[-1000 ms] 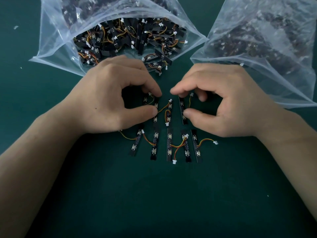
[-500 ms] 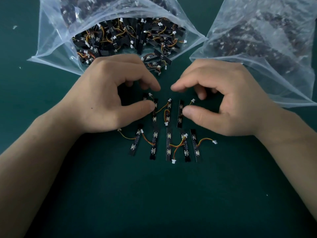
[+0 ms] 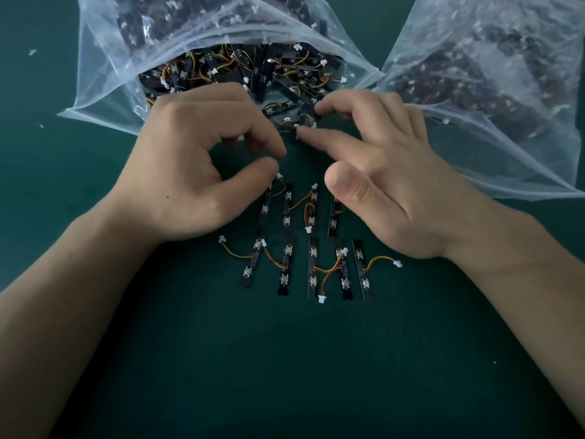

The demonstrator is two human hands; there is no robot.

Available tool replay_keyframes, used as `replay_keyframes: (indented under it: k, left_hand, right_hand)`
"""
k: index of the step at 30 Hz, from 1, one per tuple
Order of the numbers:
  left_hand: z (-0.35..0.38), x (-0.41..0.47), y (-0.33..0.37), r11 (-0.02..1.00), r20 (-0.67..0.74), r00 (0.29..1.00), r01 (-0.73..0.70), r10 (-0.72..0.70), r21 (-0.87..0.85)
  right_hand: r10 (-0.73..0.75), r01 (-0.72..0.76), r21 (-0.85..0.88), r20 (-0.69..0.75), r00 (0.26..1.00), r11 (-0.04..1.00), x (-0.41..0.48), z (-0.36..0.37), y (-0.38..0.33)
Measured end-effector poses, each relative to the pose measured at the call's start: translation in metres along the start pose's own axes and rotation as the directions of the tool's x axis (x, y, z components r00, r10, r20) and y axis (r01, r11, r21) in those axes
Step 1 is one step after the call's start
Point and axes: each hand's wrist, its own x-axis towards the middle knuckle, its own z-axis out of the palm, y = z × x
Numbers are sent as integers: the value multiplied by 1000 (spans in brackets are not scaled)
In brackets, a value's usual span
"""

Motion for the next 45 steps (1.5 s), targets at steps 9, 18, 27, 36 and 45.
replay_keyframes:
  k: [9, 18, 27, 36, 45]
  left_hand:
    - [0, 1, -1, 1000, -10, 1000, 5, -5, -4]
    - [1, 1, 0, 1000, -22, 1000, 4, -4, 4]
    - [1, 1, 1, 1000, -27, 1000, 14, -14, 9]
    - [0, 0, 1, 1000, -24, 999, 26, -26, 1]
    - [0, 1, 2, 999, -8, 999, 34, -34, 2]
  right_hand:
    - [69, 4, 259, -270, 960, 966, 0, -2, 4]
    - [259, -126, 247, -639, 724, 961, 2, -4, 17]
    - [239, -107, 256, -569, 787, 961, 1, -2, 20]
    - [236, -177, 180, -394, 888, 968, -10, -15, 19]
    - [129, -118, 63, -214, 968, 991, -45, -12, 24]
